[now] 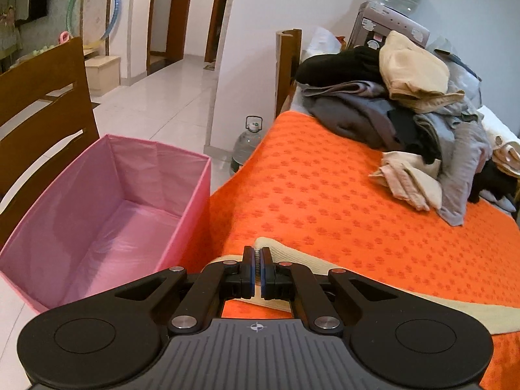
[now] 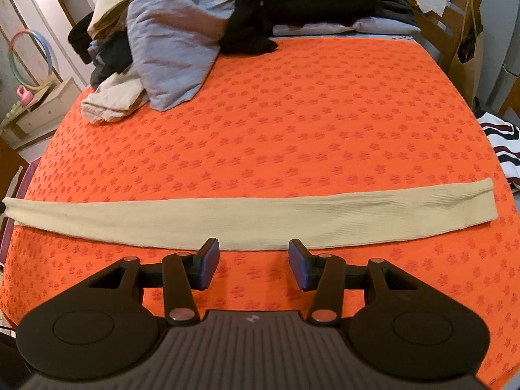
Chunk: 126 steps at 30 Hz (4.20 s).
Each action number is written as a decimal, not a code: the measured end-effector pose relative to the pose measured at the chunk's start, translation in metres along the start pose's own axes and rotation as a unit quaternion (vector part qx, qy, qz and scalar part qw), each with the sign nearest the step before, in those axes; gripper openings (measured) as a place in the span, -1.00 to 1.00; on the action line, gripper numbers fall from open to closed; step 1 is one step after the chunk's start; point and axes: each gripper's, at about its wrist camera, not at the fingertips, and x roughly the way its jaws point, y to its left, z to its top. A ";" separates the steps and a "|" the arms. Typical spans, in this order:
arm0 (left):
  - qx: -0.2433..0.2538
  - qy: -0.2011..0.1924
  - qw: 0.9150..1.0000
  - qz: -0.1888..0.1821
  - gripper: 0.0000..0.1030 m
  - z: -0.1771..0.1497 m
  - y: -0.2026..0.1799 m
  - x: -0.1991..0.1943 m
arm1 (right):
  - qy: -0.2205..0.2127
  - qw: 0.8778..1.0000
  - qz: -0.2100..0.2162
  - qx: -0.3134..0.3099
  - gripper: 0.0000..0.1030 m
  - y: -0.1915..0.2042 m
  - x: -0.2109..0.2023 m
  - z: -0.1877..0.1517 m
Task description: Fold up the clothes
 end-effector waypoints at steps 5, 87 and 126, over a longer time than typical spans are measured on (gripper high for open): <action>-0.031 -0.002 0.999 -0.015 -0.89 -0.005 0.016 0.003 | 0.019 0.999 -0.009 -0.024 0.05 0.032 0.007 0.002; -0.053 -0.010 0.994 0.091 -0.29 -0.041 -0.196 -0.036 | -0.026 0.994 0.080 -0.065 -0.33 -0.184 0.011 0.020; -0.070 0.002 0.994 0.087 -0.11 -0.065 -0.224 -0.043 | -0.059 0.989 -0.102 0.084 -0.15 -0.339 -0.029 0.023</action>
